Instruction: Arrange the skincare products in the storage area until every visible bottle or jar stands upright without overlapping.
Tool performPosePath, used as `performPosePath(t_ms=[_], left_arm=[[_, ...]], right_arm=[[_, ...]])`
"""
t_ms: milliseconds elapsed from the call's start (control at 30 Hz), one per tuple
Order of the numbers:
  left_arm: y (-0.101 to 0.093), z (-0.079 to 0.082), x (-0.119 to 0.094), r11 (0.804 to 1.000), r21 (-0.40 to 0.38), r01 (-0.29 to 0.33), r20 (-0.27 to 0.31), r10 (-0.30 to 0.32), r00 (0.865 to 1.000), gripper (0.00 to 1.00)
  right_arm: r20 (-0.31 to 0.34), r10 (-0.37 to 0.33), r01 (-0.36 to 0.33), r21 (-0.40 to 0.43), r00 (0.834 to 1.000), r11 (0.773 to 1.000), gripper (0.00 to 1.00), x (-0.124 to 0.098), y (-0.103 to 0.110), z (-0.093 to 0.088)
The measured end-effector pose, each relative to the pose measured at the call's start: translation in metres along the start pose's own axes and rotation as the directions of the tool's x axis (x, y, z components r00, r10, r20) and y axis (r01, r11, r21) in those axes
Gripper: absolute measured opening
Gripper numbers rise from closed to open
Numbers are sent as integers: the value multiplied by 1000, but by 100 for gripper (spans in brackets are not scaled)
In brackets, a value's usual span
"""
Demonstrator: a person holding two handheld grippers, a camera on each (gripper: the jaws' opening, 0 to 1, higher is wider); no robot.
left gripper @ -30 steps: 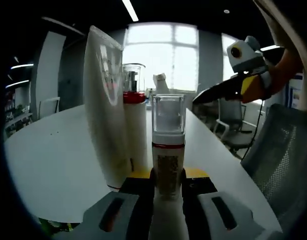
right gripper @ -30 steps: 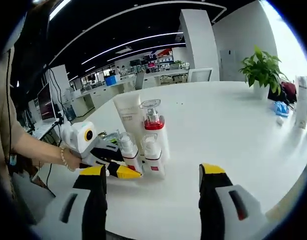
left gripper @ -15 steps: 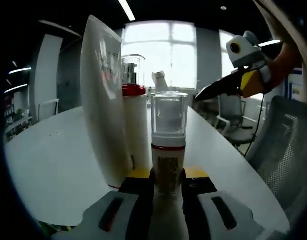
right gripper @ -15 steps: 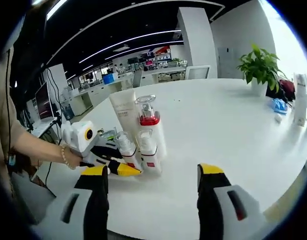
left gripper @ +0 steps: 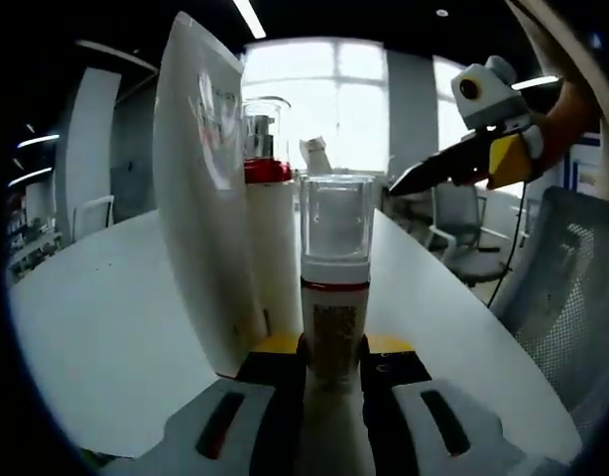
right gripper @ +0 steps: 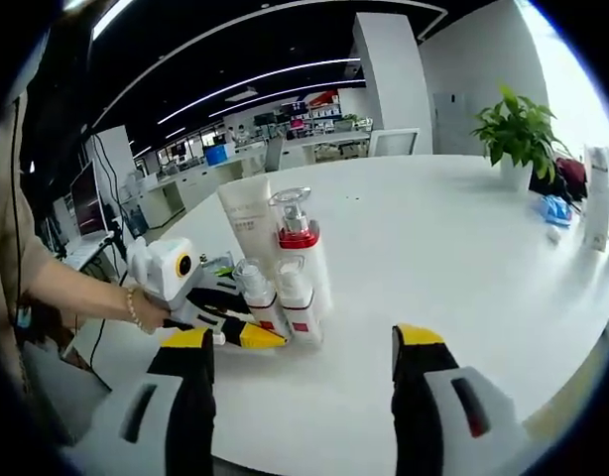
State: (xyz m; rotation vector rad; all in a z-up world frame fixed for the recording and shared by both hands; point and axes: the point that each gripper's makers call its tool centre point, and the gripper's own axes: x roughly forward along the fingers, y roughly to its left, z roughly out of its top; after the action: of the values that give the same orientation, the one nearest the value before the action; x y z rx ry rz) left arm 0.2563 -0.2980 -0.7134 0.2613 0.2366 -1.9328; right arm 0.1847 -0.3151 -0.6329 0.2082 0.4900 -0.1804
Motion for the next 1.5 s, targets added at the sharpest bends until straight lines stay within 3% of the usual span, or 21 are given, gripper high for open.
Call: performPosePath(t_ms=[367, 567, 933, 1067, 1267, 1333, 1500], left_arm=[[-3, -2, 1, 1000, -18, 6, -17, -6, 1000, 18], [-4, 0, -1, 1000, -19, 4, -22, -5, 1000, 23], [-12, 0, -17, 1000, -14, -14, -72, 13, 997, 30], [-13, 4, -30, 998, -34, -50, -80, 47, 996, 35], [-15, 10, -55, 986, -87, -145, -87, 138, 987, 50], [-18, 10, -63, 979, -108, -173, -101, 162, 982, 58], [-27, 14, -88, 965, -133, -226, -129, 210, 969, 67]], right_arm=[[-1, 3, -3, 0, 1000, 1000, 75, 0, 2, 1], [5, 4, -4, 0, 1000, 1000, 75, -2, 4, 3], [45, 15, -14, -20, 999, 1000, 75, -5, 14, 23], [66, 35, -32, -33, 997, 999, 76, -6, 24, 32], [93, 49, -45, -41, 994, 998, 78, -14, 33, 40], [93, 54, -50, -46, 994, 998, 79, -17, 36, 39], [88, 70, -66, -49, 994, 997, 81, -23, 43, 32]])
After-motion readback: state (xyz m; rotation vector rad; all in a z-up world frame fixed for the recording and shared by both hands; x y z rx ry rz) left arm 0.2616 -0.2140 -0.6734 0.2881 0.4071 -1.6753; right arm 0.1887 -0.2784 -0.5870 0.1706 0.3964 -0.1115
